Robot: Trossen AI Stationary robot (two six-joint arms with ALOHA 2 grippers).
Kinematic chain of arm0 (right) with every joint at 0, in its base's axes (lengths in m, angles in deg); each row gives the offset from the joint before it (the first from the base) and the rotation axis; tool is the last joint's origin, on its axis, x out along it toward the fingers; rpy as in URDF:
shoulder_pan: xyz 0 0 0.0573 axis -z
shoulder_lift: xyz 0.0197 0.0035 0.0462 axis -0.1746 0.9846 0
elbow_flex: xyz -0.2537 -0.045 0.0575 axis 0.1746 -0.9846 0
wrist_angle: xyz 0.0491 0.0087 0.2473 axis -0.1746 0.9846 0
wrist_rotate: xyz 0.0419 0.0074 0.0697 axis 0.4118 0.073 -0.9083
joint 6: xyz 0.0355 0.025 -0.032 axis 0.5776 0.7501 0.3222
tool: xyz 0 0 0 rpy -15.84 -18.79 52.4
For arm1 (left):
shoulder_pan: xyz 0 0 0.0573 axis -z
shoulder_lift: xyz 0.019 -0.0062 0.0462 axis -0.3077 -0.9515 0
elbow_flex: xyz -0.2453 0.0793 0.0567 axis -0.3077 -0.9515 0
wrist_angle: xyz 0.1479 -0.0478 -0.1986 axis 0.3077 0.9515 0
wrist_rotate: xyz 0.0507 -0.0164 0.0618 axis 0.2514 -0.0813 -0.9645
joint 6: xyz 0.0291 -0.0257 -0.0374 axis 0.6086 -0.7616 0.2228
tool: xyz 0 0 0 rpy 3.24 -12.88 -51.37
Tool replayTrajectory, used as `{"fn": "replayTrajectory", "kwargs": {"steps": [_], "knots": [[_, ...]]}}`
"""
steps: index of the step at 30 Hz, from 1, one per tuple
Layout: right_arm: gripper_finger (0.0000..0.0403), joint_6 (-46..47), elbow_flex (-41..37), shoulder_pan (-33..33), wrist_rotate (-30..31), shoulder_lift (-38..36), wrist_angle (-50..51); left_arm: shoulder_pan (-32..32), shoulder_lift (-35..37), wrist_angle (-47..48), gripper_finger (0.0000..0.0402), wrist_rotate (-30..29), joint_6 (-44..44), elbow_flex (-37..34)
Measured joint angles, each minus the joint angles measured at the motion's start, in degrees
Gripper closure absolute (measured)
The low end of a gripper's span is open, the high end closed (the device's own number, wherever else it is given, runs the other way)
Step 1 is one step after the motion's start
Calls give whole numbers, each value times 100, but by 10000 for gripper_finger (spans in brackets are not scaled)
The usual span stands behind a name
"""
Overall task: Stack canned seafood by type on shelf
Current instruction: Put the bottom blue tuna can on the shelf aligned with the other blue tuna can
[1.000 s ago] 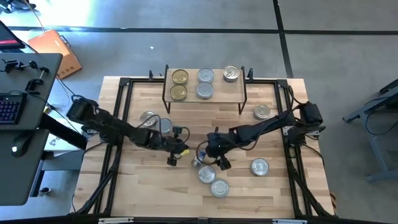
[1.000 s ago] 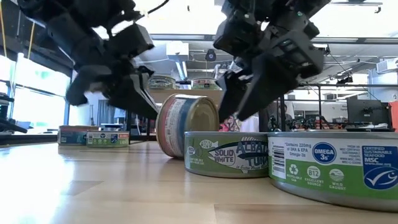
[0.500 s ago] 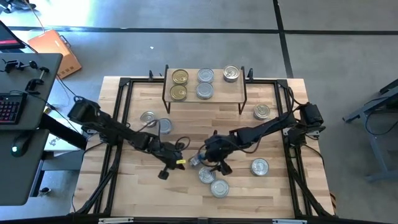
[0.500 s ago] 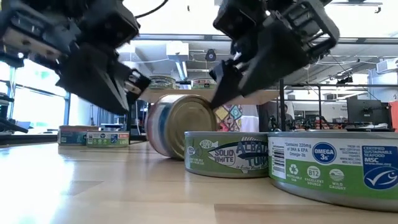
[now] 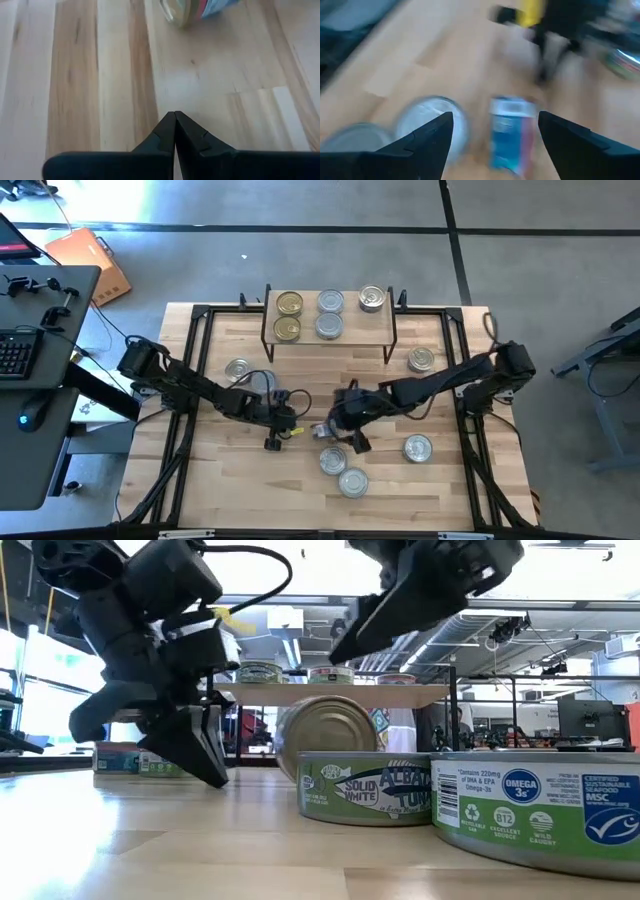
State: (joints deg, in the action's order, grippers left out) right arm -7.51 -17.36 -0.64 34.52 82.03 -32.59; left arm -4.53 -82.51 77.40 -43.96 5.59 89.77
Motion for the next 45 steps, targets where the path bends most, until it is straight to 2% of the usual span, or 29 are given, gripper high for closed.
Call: {"fn": "replayTrajectory", "kwargs": {"steps": [5, 7, 11, 15, 20, 25, 27, 30, 33, 36, 40, 45], "knots": [[117, 1064, 0, -4, 646, -267, 1282, -7, -22, -465, 402, 101, 240, -31], [117, 1320, -84, -67, 840, -153, 1395, 8, -18, -866, 402, 269, 377, -28], [117, 1485, -453, -181, 946, 154, 1071, 20, -17, -1302, 401, 496, 566, -22], [117, 1534, -524, -223, 1088, 279, 514, 34, 104, -1064, 402, 398, 523, -23], [117, 1279, -435, -170, 1119, 288, -505, 288, 885, -397, 401, -91, 328, -22], [117, 963, -167, -168, 1153, 236, -780, 598, 1589, -51, 401, -443, 264, -20], [117, 925, -69, -183, 1152, 175, -536, 668, 1666, -63, 401, -456, 270, -15], [117, 1074, 35, -184, 1151, 55, 361, 697, 1599, -91, 402, -456, 275, -15], [117, 1476, 35, -184, 1149, -13, 1329, 637, 1326, -315, 401, -456, 304, -15], [118, 1864, -93, -208, 1110, 5, 1872, 537, 991, -733, 401, -458, 512, -15], [142, 1976, -399, -210, 1085, 161, 1330, 452, 806, -918, 401, -482, 740, 30], [210, 1499, -455, -197, 1059, 223, -155, 514, 1256, -536, 401, -742, 730, 149]]}}
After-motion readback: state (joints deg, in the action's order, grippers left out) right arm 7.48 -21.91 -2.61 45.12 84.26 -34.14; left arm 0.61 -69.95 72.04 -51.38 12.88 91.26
